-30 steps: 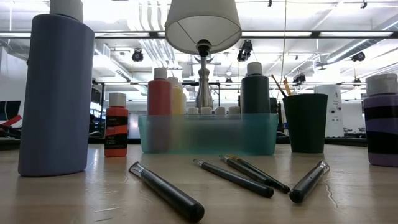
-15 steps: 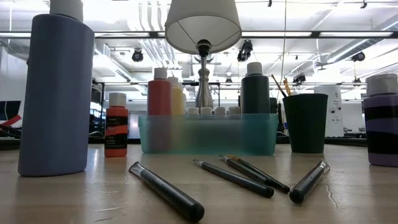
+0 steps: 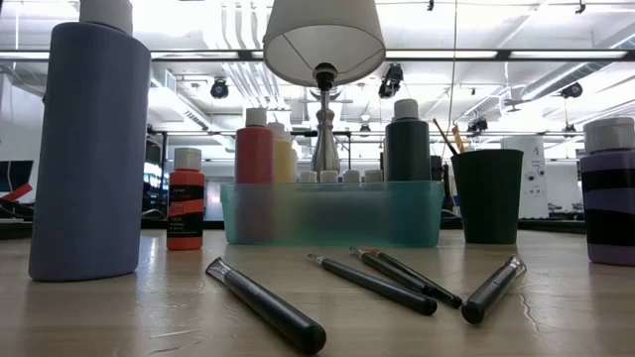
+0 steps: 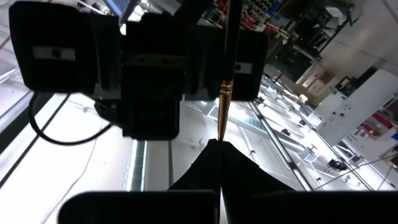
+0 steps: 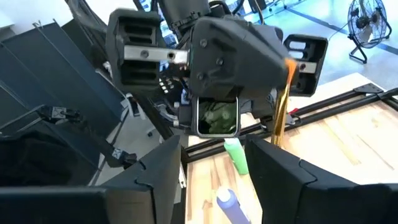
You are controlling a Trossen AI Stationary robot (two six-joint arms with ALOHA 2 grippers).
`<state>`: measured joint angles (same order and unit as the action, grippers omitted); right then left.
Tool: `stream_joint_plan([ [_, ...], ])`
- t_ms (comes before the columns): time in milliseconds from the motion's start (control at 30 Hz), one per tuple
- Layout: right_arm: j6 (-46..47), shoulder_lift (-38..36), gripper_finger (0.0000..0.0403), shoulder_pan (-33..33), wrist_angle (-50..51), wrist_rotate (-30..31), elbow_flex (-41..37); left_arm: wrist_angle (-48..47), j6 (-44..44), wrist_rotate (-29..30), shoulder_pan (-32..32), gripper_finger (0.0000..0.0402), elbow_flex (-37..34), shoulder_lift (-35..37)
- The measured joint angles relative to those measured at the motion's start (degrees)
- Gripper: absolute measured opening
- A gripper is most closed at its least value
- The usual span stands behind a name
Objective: Pick & Place Paint Supplies
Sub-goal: Put the orange paint brush into the black cup
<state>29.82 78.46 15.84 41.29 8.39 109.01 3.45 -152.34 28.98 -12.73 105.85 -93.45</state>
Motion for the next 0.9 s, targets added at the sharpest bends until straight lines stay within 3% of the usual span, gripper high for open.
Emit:
stream_joint_plan([
  [400, -0.6, -2.6, 0.0183, 0.0, 4.9, 2.5, 0.3, -2.5, -0.8, 0.1, -0.1, 0.0000, -0.2, 1.0],
  [600, -1.9, -1.9, 0.0190, -1.7, 5.3, 2.5, 0.3, -2.9, -0.8, -4.9, -0.1, 0.0000, -0.2, -0.1],
  [900, -1.7, -1.3, 0.0190, -2.5, 5.2, 1.8, 0.2, -1.5, -0.8, -5.5, 0.2, 0.0000, -0.2, -0.9],
])
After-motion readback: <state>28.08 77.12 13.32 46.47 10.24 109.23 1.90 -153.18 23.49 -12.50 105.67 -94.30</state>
